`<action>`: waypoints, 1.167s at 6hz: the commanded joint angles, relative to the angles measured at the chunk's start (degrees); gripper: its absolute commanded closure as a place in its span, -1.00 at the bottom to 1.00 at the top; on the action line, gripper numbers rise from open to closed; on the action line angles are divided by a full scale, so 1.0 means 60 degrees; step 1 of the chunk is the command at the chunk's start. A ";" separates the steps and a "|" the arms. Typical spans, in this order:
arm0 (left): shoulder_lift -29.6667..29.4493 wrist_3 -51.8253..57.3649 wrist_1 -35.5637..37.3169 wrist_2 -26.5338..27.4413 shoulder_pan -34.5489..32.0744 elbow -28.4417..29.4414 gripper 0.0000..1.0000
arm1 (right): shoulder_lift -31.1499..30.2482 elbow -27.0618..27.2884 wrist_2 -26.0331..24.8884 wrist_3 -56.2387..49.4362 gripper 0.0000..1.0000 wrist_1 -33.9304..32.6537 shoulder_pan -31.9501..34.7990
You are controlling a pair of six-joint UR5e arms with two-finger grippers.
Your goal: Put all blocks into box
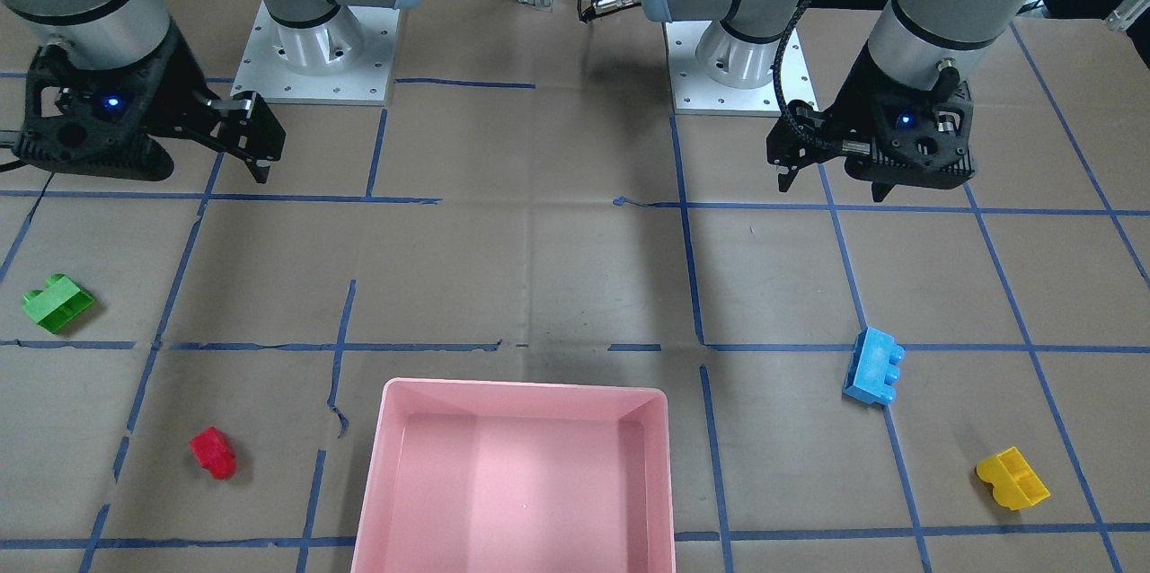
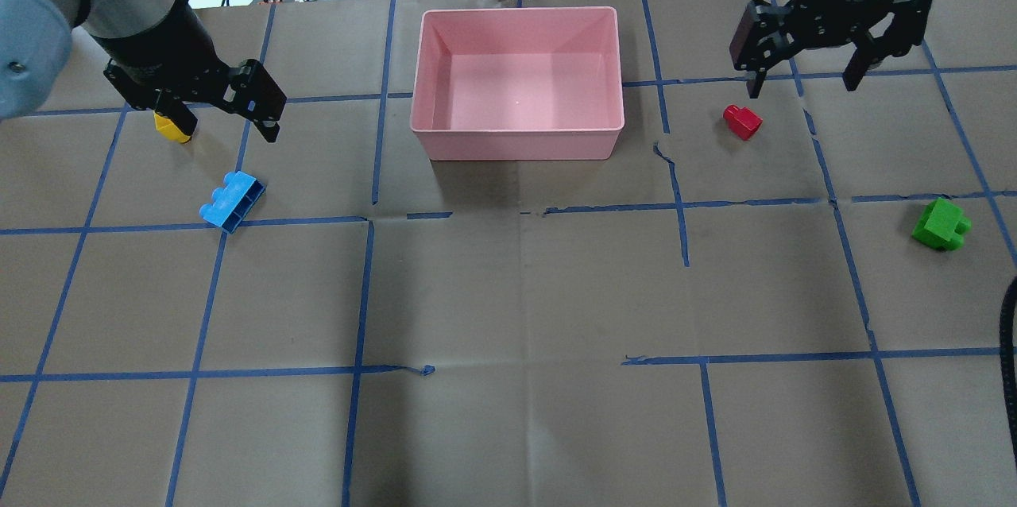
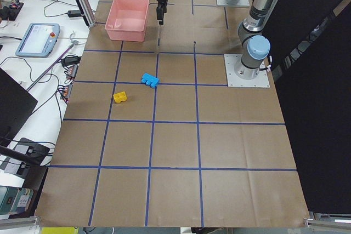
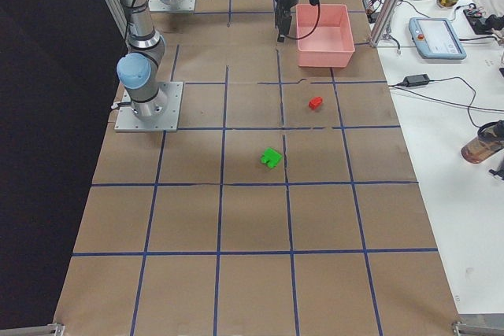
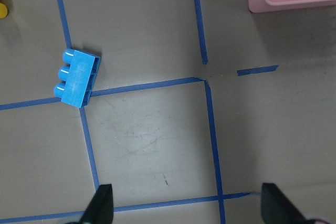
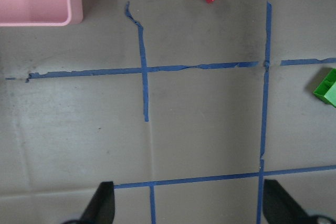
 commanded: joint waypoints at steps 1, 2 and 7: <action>0.0006 -0.0016 -0.0067 0.0025 0.0014 -0.0014 -1.00 | 0.0083 -0.0255 0.0146 0.0682 -1.00 0.0247 0.0404; -0.0052 -0.0016 -0.0038 0.0025 0.0028 0.0000 -1.00 | 0.0083 -0.0255 0.0147 0.0682 -1.00 0.0292 0.0477; -0.0082 -0.0045 -0.0008 0.0025 0.0043 -0.0014 -1.00 | 0.0039 -0.0197 0.0132 0.0668 -1.00 0.0307 0.0829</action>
